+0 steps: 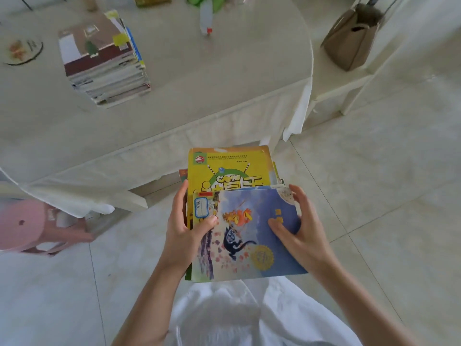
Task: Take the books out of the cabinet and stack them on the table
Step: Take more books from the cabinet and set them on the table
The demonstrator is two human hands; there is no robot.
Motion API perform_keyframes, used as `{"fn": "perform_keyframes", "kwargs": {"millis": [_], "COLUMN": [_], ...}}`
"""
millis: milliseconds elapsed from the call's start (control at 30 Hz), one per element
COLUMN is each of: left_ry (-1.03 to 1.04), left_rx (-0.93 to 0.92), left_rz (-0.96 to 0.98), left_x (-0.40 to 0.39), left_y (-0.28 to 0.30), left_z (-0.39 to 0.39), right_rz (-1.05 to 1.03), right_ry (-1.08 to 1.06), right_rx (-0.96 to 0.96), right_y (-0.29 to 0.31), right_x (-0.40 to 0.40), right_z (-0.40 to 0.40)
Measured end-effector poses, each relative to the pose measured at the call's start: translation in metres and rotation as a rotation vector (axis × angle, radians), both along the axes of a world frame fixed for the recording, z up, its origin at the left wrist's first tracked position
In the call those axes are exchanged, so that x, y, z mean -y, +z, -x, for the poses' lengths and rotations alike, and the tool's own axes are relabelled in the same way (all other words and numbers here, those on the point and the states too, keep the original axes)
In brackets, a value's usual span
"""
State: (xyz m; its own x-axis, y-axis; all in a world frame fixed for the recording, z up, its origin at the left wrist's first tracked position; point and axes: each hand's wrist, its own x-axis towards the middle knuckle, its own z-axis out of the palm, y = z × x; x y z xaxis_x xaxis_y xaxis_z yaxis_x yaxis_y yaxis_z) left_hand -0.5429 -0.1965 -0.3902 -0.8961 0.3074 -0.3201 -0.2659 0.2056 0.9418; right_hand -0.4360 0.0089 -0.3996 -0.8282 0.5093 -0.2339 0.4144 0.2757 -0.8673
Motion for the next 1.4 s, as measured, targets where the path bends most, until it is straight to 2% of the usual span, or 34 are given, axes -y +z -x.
{"fn": "perform_keyframes", "kwargs": {"millis": [233, 533, 700, 933, 1233, 1400], "left_ry": [0.187, 0.285, 0.232, 0.116, -0.036, 0.007], "left_rx": [-0.003, -0.017, -0.054, -0.105, -0.098, 0.042], "left_rz": [-0.048, -0.044, -0.03, -0.036, -0.127, -0.083], "left_x": [-0.036, -0.034, -0.025, -0.024, -0.052, -0.077], "left_y": [0.012, 0.007, 0.002, 0.01, 0.006, -0.009], "left_z": [0.071, 0.173, 0.248, 0.348, 0.421, 0.452], "right_rz": [0.041, 0.108, 0.256, 0.628, 0.819, 0.702], "right_ry": [0.168, 0.274, 0.243, -0.01, 0.179, 0.285], "right_rx": [-0.017, -0.042, -0.037, 0.123, 0.274, 0.293], "right_y": [0.013, 0.013, 0.005, 0.014, 0.006, -0.006], "right_x": [-0.052, -0.058, -0.05, -0.054, -0.099, -0.131], "right_z": [0.11, 0.236, 0.309, 0.4, 0.463, 0.496]}}
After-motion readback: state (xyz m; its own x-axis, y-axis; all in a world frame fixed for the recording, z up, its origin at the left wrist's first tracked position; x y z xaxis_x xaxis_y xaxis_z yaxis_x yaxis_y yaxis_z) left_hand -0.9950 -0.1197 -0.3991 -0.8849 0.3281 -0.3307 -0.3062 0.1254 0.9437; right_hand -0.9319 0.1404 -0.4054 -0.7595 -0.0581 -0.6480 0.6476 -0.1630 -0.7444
